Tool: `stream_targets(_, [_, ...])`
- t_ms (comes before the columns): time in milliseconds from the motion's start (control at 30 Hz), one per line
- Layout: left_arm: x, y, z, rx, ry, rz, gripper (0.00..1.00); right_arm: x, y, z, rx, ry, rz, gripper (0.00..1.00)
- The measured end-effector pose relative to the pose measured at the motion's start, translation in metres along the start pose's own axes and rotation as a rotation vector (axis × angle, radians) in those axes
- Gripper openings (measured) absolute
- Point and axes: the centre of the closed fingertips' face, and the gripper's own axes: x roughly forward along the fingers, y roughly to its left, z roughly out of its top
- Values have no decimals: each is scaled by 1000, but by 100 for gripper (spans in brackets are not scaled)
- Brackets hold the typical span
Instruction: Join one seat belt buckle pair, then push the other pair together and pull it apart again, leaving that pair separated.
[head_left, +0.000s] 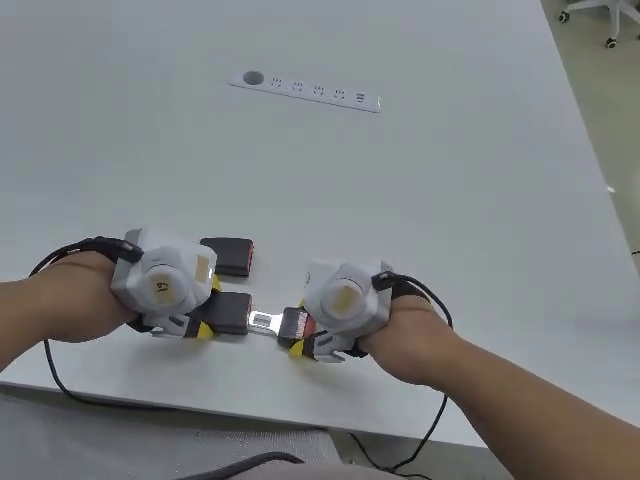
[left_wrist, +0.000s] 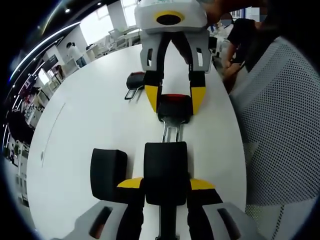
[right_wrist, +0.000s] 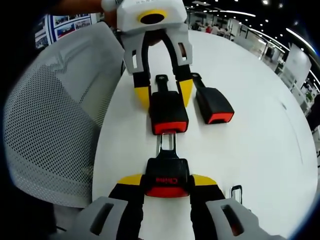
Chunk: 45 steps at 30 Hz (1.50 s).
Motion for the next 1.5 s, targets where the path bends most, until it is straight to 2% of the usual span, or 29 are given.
stream_targets(300, [0,1,-1,7,0,-4,33,2,-3,2,-16,-6,-3,32])
stream_targets(567, [1,1,0,19,0,-12,33,8,-2,11,-13,-53,5,32])
stream_targets(967, [3,0,1,30,2,-52,32,9,-2,12,-25,-45,20,31])
stream_targets(1267, [2,0,1,-6,-19,-46,32,14,-3,18,-29,-45,22,30])
stream_targets(1500, [4,1,1,4,-16,-63,32,15,-4,19,-26,-48,19,30])
